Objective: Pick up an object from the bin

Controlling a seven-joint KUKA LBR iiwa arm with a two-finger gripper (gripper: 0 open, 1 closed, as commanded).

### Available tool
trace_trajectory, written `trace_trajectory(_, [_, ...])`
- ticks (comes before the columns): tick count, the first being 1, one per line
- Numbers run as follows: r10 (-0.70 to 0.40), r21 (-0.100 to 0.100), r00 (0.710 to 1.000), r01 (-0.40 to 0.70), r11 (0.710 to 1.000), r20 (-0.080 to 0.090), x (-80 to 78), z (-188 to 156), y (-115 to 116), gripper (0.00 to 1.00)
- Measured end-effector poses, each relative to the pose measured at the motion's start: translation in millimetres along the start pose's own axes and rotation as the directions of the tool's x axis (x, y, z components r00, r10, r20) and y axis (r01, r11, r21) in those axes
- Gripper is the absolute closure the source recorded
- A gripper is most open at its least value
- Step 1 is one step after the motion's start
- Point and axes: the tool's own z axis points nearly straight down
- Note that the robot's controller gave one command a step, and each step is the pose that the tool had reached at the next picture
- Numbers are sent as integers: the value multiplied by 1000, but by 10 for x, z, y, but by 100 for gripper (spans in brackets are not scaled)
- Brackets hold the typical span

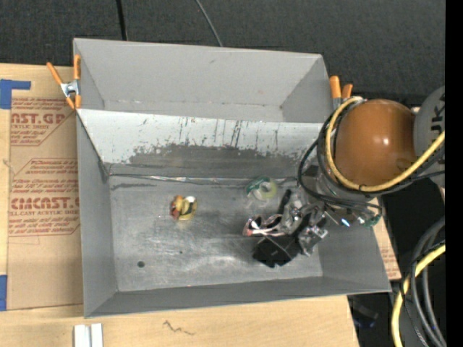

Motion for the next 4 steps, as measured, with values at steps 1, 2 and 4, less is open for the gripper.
trace_trajectory(1, [-37,-8,999,36,999,-9,-135,-408,-60,100])
trace_trajectory(2, [-11,3,1000,11,1000,2,-220,-190,-84,100])
trace_trajectory(4, [0,-8,1000,0,1000,-9,-292,-509,-116,100])
